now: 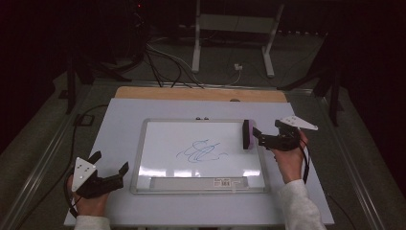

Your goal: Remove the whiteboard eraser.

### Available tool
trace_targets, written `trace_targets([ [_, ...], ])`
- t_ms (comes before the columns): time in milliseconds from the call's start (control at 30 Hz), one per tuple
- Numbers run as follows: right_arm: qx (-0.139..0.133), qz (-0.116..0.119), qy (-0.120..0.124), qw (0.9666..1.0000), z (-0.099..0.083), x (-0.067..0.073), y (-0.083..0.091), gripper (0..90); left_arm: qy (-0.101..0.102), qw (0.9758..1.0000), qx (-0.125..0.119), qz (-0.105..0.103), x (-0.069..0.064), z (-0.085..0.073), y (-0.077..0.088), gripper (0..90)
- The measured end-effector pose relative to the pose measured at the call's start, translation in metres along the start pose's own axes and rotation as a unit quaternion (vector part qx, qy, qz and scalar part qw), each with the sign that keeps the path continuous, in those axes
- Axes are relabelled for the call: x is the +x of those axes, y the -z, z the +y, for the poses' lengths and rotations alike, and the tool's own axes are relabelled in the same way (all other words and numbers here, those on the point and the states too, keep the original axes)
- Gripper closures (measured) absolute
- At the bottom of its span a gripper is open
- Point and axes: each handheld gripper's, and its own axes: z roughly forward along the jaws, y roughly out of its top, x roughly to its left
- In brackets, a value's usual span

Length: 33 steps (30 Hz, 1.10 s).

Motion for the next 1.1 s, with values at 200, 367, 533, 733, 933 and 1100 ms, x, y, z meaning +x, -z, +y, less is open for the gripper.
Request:
trace_targets([
  [200, 0.019, -0.005, -0.018, 0.9997, -0.004, -0.007, -0.024, 0.8, -0.002, 1.0, 0.002, -0.002, -0.001, 0.0, -0.001, 0.8],
  [367, 0.045, -0.01, -0.026, 0.9986, -0.01, -0.012, -0.04, 1.3, -0.004, 1.0, 0.004, -0.002, -0.002, -0.001, -0.002, 0.8],
  [533, 0.065, -0.006, -0.045, 0.9968, -0.016, -0.017, -0.051, 6.4, -0.004, 1.0, 0.005, -0.003, -0.002, -0.001, -0.002, 0.8],
  [733, 0.079, 0.0, -0.059, 0.9952, -0.02, -0.018, -0.059, 12.8, -0.004, 1.0, 0.006, -0.004, -0.002, -0.001, -0.003, 0.8],
  [933, 0.095, -0.01, -0.069, 0.993, -0.023, -0.011, -0.067, 28.7, -0.005, 1.0, 0.006, -0.004, -0.002, -0.001, -0.003, 0.8],
  [1100, 0.113, -0.011, -0.084, 0.99, -0.025, -0.009, -0.072, 42.1, -0.005, 1.0, 0.007, -0.003, -0.002, -0.001, -0.003, 0.8],
])
